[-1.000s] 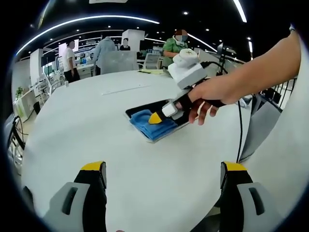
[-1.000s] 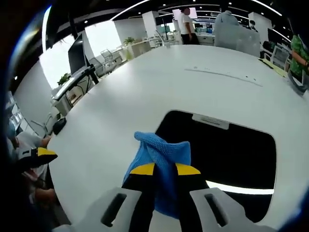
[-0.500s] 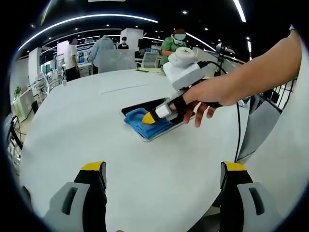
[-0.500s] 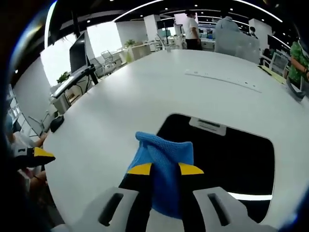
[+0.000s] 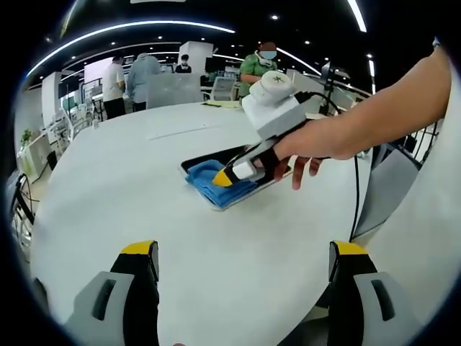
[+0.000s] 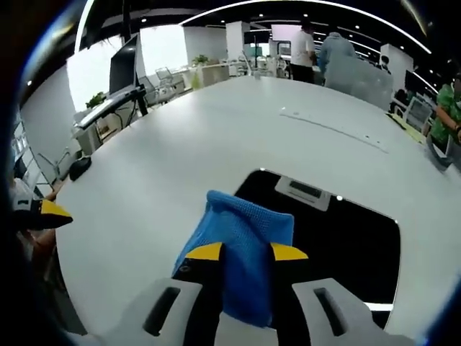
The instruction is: Wipe the mirror surface with the cleaning cloth until all visible marks leave the cleaned area.
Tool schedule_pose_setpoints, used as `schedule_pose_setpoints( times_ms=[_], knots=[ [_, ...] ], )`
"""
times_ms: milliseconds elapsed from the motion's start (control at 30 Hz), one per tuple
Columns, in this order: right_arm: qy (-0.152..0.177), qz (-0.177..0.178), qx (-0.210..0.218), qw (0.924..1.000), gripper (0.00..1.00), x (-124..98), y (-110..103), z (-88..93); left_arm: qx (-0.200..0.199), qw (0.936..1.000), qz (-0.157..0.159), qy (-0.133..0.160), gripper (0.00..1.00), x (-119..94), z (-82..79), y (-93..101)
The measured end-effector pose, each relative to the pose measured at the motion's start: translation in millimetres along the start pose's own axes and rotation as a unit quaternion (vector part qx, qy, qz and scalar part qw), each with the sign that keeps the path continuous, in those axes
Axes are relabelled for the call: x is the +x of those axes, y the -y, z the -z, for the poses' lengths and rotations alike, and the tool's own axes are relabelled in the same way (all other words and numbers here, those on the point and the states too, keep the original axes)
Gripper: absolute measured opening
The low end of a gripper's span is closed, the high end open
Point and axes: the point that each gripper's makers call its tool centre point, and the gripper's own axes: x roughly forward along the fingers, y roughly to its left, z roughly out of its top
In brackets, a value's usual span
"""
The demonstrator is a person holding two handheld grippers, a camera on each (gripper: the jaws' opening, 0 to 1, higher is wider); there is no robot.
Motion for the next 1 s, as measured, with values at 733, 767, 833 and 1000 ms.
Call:
schedule_pose_setpoints(
  times_ms=[733,767,833,1000],
  knots=[
    [0.010,0.012,0.003,0.9999,0.25,-5,10,5.9,0.007,0.9999,0.012,-0.003,0.99,5,-1.2,1.1],
    [0.010,0.012,0.003,0.9999,0.25,-6,11,6.1,0.008,0.9999,0.013,-0.003,0.99,5,-2.3,0.9],
    [0.010,0.013,0.003,0.9999,0.25,-6,12,6.6,0.009,0.9999,0.013,-0.002,0.99,6,-3.6,0.4],
    [0.010,0.016,0.005,0.9998,0.25,-8,16,8.8,0.013,0.9998,0.016,-0.003,0.99,9,-6.5,0.8]
  ],
)
